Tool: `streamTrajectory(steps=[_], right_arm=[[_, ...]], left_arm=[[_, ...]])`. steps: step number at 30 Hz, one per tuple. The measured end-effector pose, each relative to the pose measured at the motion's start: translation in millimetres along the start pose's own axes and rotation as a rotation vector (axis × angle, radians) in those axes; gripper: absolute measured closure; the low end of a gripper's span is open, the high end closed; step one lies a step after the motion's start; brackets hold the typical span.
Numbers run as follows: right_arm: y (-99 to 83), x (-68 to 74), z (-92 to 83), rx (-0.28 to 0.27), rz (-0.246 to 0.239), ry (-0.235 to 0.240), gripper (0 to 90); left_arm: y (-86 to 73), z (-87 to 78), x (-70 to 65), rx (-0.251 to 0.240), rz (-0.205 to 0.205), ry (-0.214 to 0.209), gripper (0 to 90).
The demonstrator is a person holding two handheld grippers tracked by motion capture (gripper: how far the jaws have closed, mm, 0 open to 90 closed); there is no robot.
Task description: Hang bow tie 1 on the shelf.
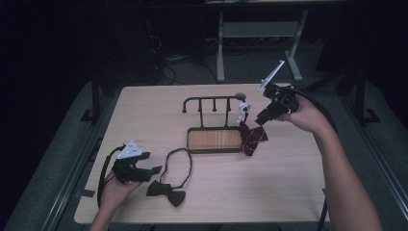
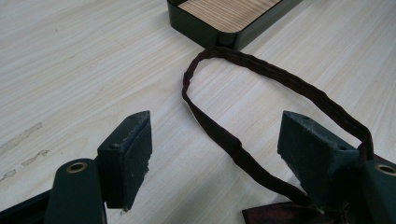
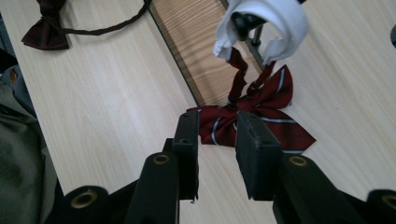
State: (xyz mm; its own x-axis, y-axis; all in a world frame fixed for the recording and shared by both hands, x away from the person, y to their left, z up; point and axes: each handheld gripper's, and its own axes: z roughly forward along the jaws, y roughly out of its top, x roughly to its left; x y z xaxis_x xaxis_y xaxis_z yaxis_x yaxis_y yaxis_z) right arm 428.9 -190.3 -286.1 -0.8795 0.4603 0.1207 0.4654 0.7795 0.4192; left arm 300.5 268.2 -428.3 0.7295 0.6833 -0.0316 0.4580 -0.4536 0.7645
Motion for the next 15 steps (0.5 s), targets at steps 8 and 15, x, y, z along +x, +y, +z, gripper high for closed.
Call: streamTrajectory(steps=[8, 15], right_arm=[[-6.7, 7.6, 5.9, -0.02, -0.011, 0.01, 65.5], [-15.9, 13.5, 13.9, -0.036, -0.013, 0.024, 61.2]], left_arm=[[0.0, -0.1, 0.3, 0.0, 0.006, 0.001, 26.3], [0.1, 1.3, -0.8, 0.005, 0.002, 0.0, 26.1]])
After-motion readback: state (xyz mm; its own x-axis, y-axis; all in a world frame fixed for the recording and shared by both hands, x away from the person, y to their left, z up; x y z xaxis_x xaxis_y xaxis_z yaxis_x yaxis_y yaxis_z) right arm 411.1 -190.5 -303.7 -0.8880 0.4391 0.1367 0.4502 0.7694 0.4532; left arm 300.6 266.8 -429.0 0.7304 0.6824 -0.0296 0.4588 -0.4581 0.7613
